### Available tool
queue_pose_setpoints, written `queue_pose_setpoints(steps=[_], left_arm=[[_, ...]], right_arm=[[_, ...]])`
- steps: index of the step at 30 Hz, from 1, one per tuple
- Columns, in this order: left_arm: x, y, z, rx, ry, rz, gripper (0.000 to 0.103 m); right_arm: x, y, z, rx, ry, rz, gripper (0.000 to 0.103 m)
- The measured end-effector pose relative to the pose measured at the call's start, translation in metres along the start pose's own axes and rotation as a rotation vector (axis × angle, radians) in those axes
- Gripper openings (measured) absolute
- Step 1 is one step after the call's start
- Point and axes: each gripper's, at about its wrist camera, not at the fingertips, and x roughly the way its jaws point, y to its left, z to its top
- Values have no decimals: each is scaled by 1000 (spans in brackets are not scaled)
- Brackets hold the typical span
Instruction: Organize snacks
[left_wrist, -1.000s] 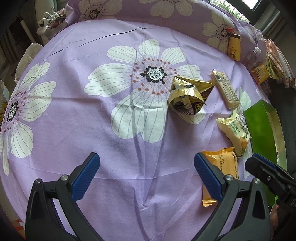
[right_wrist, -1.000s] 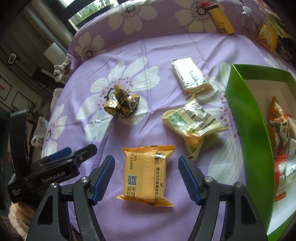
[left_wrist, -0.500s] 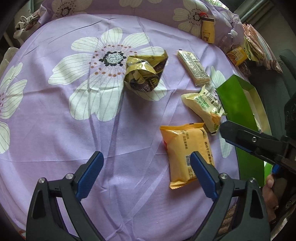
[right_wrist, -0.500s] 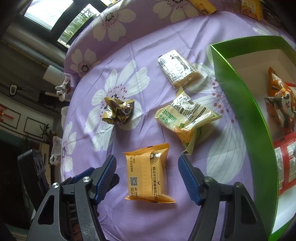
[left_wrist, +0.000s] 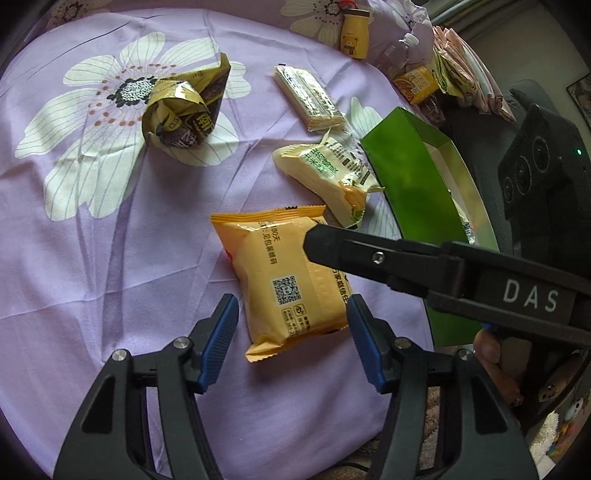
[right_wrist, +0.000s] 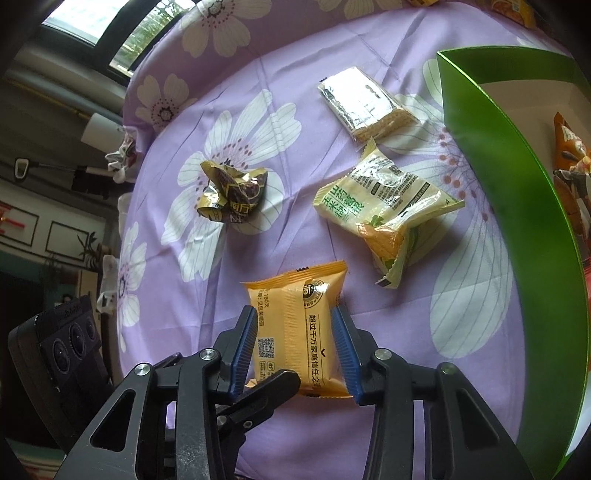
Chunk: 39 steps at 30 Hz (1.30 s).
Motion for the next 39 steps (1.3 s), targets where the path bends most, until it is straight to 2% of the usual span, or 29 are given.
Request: queue_pose_setpoints(steps=[2, 8, 14, 21, 26, 39], left_arm=[[3, -3, -1, 17, -12, 11, 60], [8, -7, -1, 48, -30, 19, 58], [3, -12, -1, 66, -75, 29, 57], [-12, -22, 4, 87, -160, 28, 57], [-27, -39, 13, 85, -234, 39, 57], [-64, -113, 46, 260, -380, 46, 57]], right_arm=[[4, -3, 0, 22, 20, 19, 45], [14, -3, 0, 15, 57, -1, 45], [13, -2, 0, 12, 48, -17, 45], [-6, 17, -3, -66, -40, -65, 45], [-24, 22, 0, -68, -104, -50, 45], [-116, 26, 17, -96, -317, -22, 45]])
